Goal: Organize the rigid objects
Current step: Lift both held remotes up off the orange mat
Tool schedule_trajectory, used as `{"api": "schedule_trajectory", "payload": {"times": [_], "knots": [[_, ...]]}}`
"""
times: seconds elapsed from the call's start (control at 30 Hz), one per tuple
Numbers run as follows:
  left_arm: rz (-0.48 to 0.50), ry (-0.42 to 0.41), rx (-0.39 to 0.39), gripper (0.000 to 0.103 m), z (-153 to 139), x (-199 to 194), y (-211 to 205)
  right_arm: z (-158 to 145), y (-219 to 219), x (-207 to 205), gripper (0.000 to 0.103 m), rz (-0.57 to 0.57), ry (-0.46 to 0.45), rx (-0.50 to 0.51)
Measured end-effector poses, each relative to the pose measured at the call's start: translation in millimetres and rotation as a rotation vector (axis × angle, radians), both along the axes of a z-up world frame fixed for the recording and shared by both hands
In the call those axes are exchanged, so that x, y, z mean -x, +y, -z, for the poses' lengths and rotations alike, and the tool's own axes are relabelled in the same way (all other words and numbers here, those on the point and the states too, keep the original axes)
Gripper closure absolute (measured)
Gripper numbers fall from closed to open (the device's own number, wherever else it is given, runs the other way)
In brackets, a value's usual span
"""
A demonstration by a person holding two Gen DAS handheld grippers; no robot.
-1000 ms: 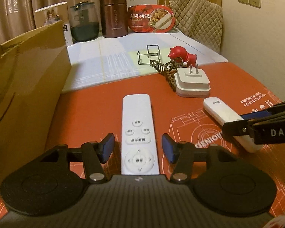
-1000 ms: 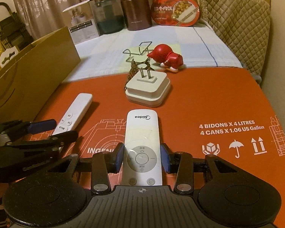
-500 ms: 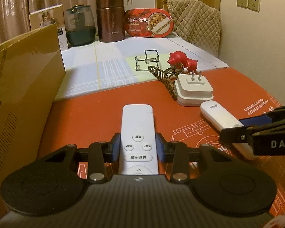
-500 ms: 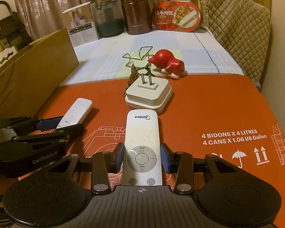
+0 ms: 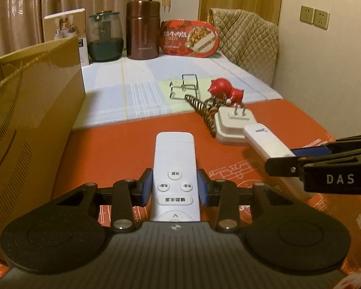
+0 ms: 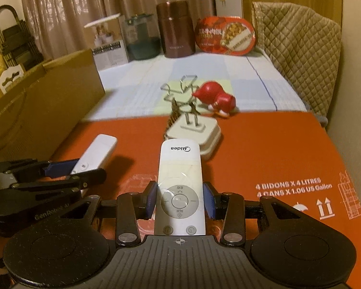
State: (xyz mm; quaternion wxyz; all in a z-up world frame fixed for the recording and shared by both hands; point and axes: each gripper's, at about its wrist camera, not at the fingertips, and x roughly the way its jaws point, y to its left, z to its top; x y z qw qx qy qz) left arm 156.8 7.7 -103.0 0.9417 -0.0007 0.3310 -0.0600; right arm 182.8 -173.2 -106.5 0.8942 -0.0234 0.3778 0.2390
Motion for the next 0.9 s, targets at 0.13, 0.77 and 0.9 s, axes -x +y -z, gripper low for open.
{"api": "schedule_trajectory", "payload": {"times": [0.13,0.77,0.9], "knots": [[-0.007,-0.017,0.0,0.07,-14.8,4.4,0.3,-13.6,4.4,4.8,0.066,-0.004,-0.033,-0.015],[-0.068,-0.06,0.029,0.07,-59.5,33.4,24.8,-48.6,21.5,24.1,0.066,-0.019,-0.09,-0.074],[-0.065,-0.067,0.032,0.07,-64.0,37.6,26.6,-51.2,22.9,28.3,0.065,-0.025,-0.095,-0.079]]}}
